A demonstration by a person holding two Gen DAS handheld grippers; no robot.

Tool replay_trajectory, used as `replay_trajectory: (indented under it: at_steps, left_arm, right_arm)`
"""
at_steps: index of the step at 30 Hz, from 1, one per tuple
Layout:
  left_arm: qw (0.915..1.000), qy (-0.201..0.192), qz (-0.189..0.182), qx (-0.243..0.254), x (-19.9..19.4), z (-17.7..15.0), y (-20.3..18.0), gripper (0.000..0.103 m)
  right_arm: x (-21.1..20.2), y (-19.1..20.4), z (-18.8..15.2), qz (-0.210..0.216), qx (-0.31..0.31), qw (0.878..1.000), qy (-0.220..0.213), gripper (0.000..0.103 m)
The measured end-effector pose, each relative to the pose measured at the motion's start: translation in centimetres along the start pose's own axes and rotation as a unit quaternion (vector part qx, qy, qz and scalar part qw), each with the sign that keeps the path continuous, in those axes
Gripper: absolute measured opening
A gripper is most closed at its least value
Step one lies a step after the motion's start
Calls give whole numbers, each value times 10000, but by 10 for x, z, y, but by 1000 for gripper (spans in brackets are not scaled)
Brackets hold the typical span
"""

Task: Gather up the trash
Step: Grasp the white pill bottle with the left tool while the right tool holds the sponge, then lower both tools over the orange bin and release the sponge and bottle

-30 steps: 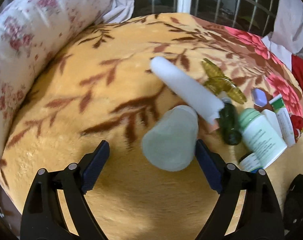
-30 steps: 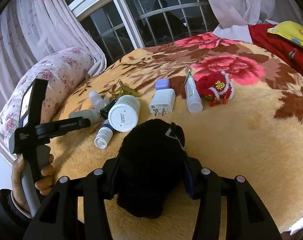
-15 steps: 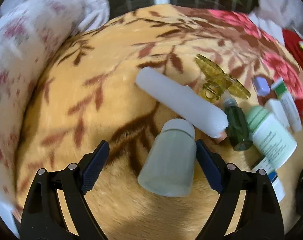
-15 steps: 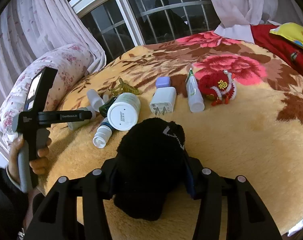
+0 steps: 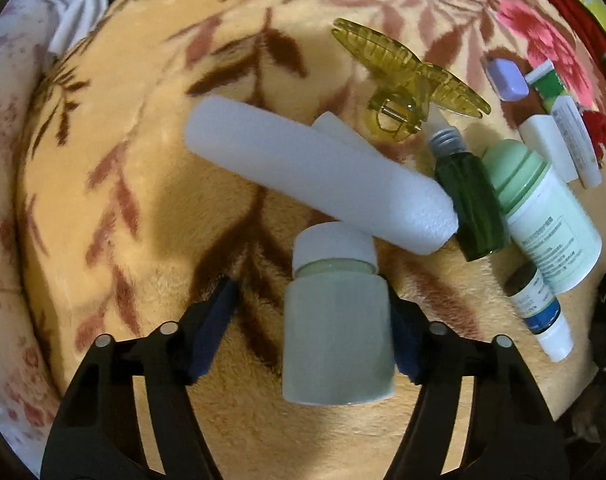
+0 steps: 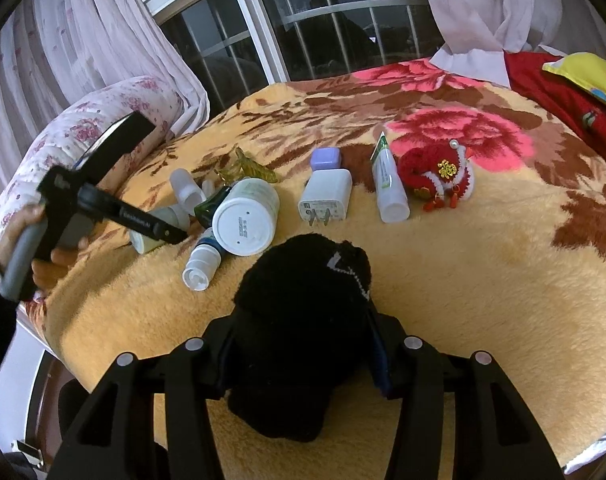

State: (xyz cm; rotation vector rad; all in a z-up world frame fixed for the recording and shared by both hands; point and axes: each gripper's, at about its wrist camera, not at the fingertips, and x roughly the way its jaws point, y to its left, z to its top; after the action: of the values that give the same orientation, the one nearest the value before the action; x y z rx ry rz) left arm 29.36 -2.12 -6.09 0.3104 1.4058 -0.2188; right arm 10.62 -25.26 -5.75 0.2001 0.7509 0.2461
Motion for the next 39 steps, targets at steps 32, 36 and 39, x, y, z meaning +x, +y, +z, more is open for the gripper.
replay_trajectory:
  at_steps: [32,36,39]
  left_arm:
    - [9377,-3333,-681,-710,-95,-262,-93,41]
    - [9468,-3093,-701,-537,-74,-287,-108,41]
    - [9565,-2819,-646,-369,-49,-299,-119,41]
  right_arm:
    - [-93,47,-47,40,-299,9990,-337,46]
    - [-110,50,-79,-7,-395,9992,-100,46]
    - [-108,51,-108,-124,-513,9983,243,46]
